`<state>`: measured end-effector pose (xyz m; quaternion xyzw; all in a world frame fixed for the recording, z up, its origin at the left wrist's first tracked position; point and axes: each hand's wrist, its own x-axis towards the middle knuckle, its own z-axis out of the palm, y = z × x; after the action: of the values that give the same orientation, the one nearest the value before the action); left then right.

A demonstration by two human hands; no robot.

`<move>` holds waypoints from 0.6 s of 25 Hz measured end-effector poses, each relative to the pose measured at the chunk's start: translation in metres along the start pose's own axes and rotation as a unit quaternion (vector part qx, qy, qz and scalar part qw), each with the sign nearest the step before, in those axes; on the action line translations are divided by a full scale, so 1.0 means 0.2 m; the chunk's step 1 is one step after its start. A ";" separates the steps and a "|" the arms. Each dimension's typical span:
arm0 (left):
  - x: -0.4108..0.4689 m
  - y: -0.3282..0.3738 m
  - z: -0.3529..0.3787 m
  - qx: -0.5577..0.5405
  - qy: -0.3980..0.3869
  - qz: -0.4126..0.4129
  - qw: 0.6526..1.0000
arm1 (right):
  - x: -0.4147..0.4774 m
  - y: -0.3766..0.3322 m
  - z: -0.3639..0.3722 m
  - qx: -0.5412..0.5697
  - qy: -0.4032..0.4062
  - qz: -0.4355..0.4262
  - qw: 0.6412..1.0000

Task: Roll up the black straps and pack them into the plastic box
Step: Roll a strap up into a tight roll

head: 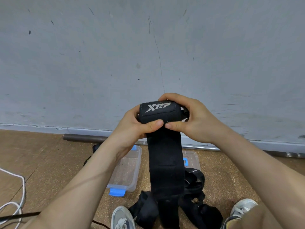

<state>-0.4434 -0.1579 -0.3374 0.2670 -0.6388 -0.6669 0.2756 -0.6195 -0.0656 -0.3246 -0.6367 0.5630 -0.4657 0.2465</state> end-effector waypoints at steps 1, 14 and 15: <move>0.00 0.02 -0.01 -0.007 -0.003 -0.011 1.000 | 0.01 0.00 0.00 0.004 -0.002 -0.001 1.000; -0.02 0.05 0.01 0.003 0.059 -0.007 0.998 | 0.01 -0.02 -0.03 0.147 -0.091 0.181 0.968; -0.02 0.05 0.01 -0.019 0.055 -0.032 0.998 | 0.01 -0.02 -0.03 0.152 -0.073 0.177 0.970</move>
<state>-0.4426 -0.1535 -0.3279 0.3180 -0.6011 -0.6716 0.2941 -0.6228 -0.0662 -0.3183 -0.5144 0.5700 -0.4468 0.4591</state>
